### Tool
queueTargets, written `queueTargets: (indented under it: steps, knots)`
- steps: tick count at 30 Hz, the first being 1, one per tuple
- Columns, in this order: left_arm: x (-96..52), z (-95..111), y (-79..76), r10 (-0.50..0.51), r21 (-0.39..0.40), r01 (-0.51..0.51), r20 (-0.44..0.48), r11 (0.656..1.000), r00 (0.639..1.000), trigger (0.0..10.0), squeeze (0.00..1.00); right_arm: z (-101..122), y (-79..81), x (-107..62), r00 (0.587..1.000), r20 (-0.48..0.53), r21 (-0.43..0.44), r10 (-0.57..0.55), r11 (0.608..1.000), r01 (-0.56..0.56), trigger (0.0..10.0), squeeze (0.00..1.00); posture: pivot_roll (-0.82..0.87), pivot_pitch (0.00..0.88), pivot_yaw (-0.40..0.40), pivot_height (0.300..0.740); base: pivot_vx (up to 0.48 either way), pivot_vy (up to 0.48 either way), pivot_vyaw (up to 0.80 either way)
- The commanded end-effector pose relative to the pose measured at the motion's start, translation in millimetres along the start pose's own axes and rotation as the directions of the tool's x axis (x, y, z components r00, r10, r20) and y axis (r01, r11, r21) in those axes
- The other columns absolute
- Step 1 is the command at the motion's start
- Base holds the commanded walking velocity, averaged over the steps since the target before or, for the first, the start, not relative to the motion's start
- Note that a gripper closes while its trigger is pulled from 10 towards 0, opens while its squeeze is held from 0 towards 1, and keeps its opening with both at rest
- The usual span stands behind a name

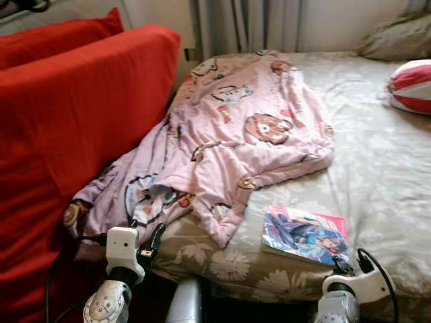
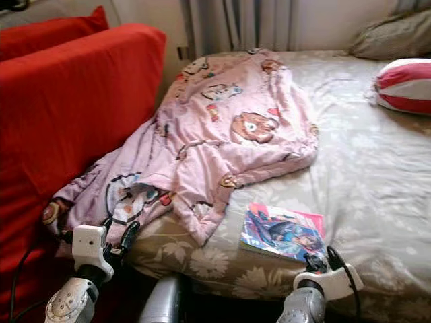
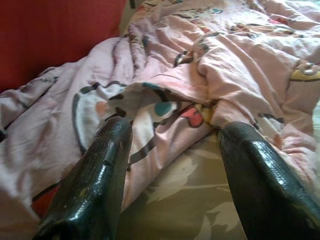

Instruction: Clean up the room

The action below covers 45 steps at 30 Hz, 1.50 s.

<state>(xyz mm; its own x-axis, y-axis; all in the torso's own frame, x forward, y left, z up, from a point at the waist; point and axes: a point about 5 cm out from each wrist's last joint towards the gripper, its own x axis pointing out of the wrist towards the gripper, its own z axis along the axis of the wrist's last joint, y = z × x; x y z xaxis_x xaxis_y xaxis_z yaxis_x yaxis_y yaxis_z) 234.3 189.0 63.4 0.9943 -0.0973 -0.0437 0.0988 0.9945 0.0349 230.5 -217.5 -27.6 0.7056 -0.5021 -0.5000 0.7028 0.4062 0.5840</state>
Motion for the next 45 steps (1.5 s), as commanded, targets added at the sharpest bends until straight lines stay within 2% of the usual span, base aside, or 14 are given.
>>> queueTargets:
  steps: [1,5,7,8,11,15,16,18,25,27,28,33,34,45]
  knots:
    - [-1.4,-1,3.6,0.009,0.022,-0.009,-0.001,1.000,1.000,10.0,0.00,-5,-32.2,-5.1,0.995,-0.050,0.060,-0.089,0.994,0.092,0.0,0.00,0.09,0.000,0.075,0.570,0.000,0.000,0.00]
    - [-1.4,-1,3.1,0.007,0.022,-0.007,-0.002,1.000,1.000,10.0,0.00,-17,-13.6,-5.3,0.989,-0.134,-0.002,0.069,0.998,-0.070,0.8,0.00,0.10,0.000,0.075,0.570,0.000,0.000,0.00]
    - [-1.2,-1,2.9,0.007,0.021,-0.007,-0.003,1.000,1.000,10.0,0.00,-19,-14.8,-5.8,0.989,-0.137,-0.008,0.055,0.998,-0.057,10.0,0.00,0.10,0.000,0.073,0.570,0.000,0.000,0.00]
    - [-1.3,-1,2.9,0.007,0.020,-0.007,-0.003,1.000,1.000,10.0,0.00,-19,-15.4,-5.7,0.989,-0.137,-0.009,0.052,0.999,-0.053,10.0,0.69,0.10,0.000,0.073,0.570,0.000,0.000,0.00]
    - [-1.2,-1,2.5,0.009,0.019,-0.009,-0.003,1.000,1.000,10.0,0.00,-18,-16.0,-5.2,0.990,-0.135,-0.021,0.045,0.999,-0.048,10.0,1.00,0.10,0.000,0.072,0.570,0.000,0.000,0.00]
    - [-1.3,-2,2.3,0.009,0.019,-0.009,-0.004,1.000,1.000,10.0,0.00,-17,-16.1,-4.6,0.989,-0.134,-0.034,0.054,0.998,-0.060,10.0,0.34,0.10,0.000,0.072,0.570,0.000,0.000,0.00]
    - [-1.4,-2,2.2,0.009,0.019,-0.009,-0.005,1.000,1.000,10.0,0.00,-16,-14.2,-4.1,0.988,-0.131,-0.014,0.081,0.996,-0.084,0.0,0.55,0.10,0.000,0.072,0.570,0.000,0.000,0.00]
    - [-1.5,-2,2.1,0.009,0.018,-0.009,-0.006,1.000,1.000,10.0,0.00,-14,-10.5,-3.8,0.985,-0.128,-0.015,0.112,0.993,-0.114,0.0,0.04,0.10,0.000,0.071,0.570,0.000,0.000,0.00]
    - [-1.6,-2,2.4,0.011,0.020,-0.011,-0.009,1.000,1.000,10.0,0.00,-14,-5.6,-2.6,0.982,-0.126,-0.061,0.139,0.987,-0.148,0.0,0.00,0.10,0.000,0.071,0.570,0.000,0.000,0.00]
    - [-1.9,-3,2.3,0.010,0.020,-0.010,-0.010,1.000,1.000,10.0,0.00,-15,-0.5,-2.3,0.974,-0.141,-0.057,0.175,0.981,-0.185,2.1,0.00,0.10,0.000,0.071,0.570,0.000,0.000,0.00]
    - [-2.0,-3,2.3,0.010,0.020,-0.009,-0.010,1.000,1.000,10.0,0.00,-15,1.0,-2.4,0.972,-0.141,-0.058,0.189,0.978,-0.199,8.9,0.00,0.10,0.000,0.071,0.570,0.000,0.000,0.00]
    - [-3.1,-4,2.2,0.009,0.019,-0.009,-0.013,1.000,1.000,10.0,0.00,-12,-1.3,-3.5,0.975,-0.112,-0.036,0.194,0.979,-0.199,10.0,0.00,0.10,0.000,0.071,0.570,0.000,0.000,0.00]
    - [-3.5,-4,2.0,0.007,0.019,-0.007,-0.015,1.000,1.000,10.0,0.00,-11,-5.9,-5.1,0.978,-0.103,-0.044,0.184,0.981,-0.189,10.0,0.89,0.10,0.000,0.071,0.570,0.000,0.000,0.00]
    - [-2.8,-5,1.9,0.004,0.016,-0.003,-0.018,1.000,1.000,10.0,0.00,0,-0.4,-17.9,0.946,-0.032,-0.077,0.322,0.943,-0.323,10.0,1.00,0.09,0.000,0.072,0.570,0.000,0.000,0.00]
